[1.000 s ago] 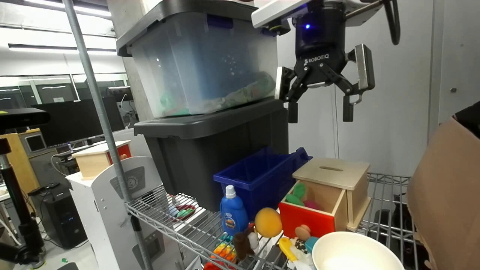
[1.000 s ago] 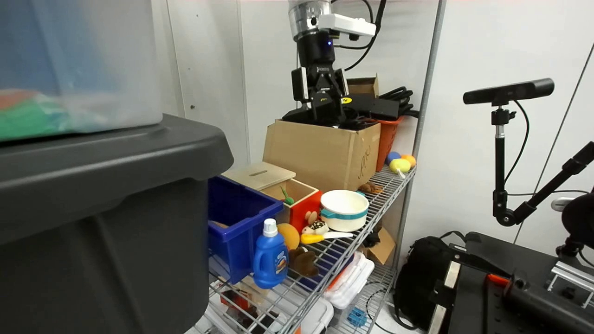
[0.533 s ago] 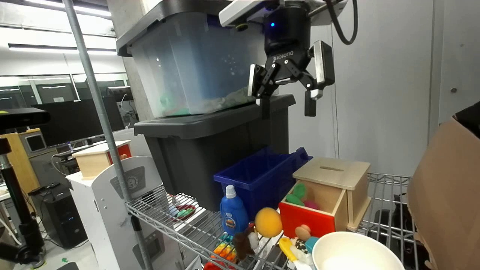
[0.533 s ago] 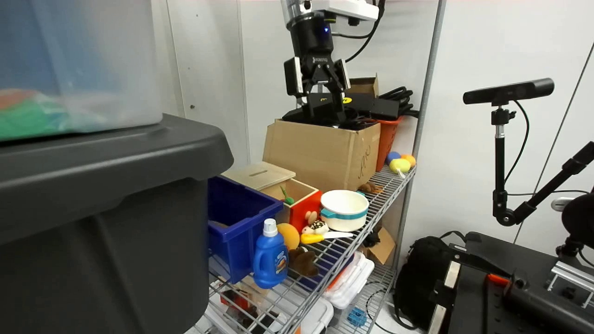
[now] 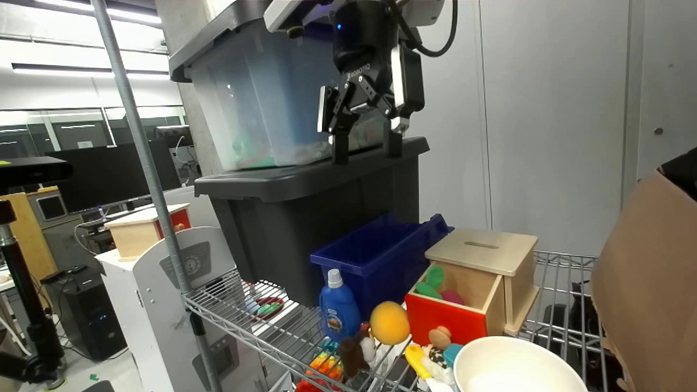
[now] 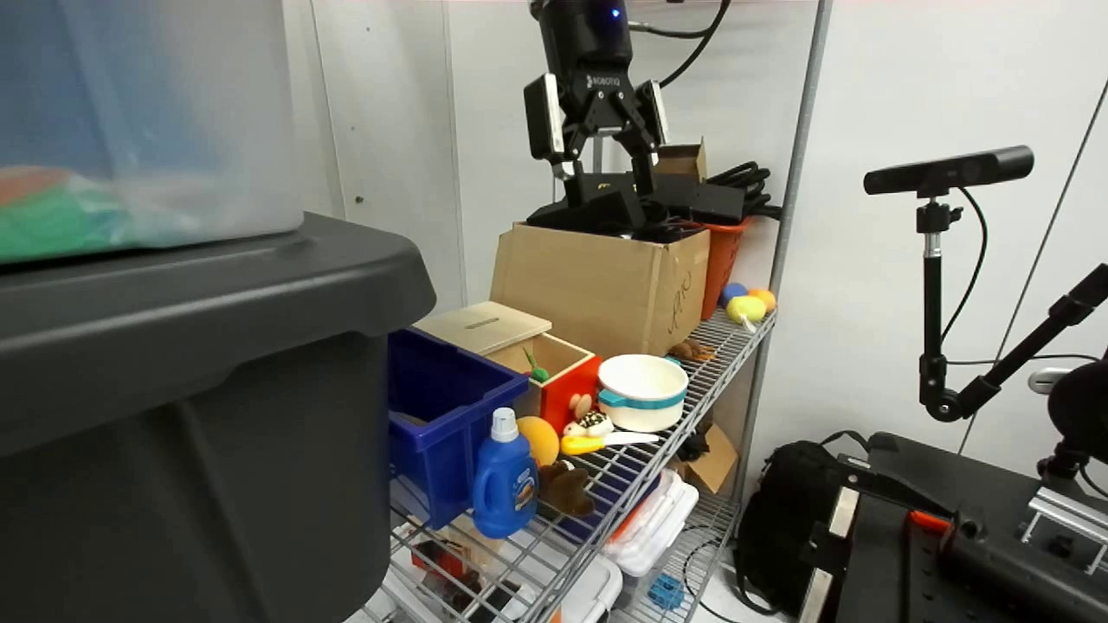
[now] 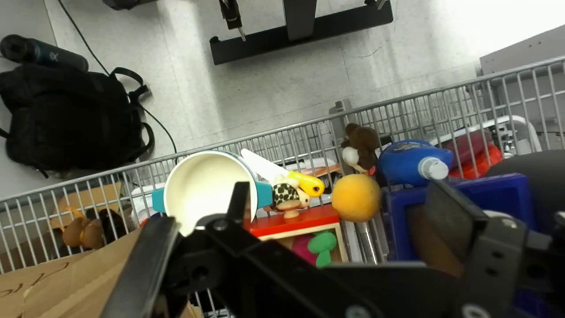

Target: Remove the brown plush toy from the white pot and place it on the right side of the rack

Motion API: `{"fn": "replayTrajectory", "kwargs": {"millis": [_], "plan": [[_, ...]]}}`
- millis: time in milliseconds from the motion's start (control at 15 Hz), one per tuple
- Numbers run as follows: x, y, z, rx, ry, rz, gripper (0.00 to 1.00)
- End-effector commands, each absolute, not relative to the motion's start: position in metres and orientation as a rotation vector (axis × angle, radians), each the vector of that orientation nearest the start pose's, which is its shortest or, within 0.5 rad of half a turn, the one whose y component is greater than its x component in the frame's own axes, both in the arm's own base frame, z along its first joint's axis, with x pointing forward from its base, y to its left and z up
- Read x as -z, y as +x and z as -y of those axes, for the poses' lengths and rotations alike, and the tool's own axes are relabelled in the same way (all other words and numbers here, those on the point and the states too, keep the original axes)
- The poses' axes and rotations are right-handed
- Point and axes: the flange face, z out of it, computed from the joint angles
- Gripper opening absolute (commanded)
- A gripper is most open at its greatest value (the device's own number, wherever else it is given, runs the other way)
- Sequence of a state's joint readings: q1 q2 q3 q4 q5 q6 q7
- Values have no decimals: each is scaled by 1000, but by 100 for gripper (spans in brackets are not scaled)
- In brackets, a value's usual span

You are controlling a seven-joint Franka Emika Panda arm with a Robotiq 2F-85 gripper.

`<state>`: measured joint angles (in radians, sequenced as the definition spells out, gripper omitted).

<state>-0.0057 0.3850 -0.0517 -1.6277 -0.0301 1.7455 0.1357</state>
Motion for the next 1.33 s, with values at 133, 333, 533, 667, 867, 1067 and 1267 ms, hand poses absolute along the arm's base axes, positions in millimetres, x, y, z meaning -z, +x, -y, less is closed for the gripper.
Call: {"fn": "replayTrajectory", "kwargs": {"millis": [133,333,533,667,867,1067,1267], "plan": [[-391,598,30,-368,-3160,-356,100],[-393,587,25,-354,-3164,-363,100],[-400,581,11,-359,-3177,-350,100],[-403,580,0,-359,-3185,-335,100],[-405,583,-17,-365,-3190,-296,100],[-407,580,-27,-363,-3197,-294,100],[-410,573,-30,-353,-3201,-327,100]]}}
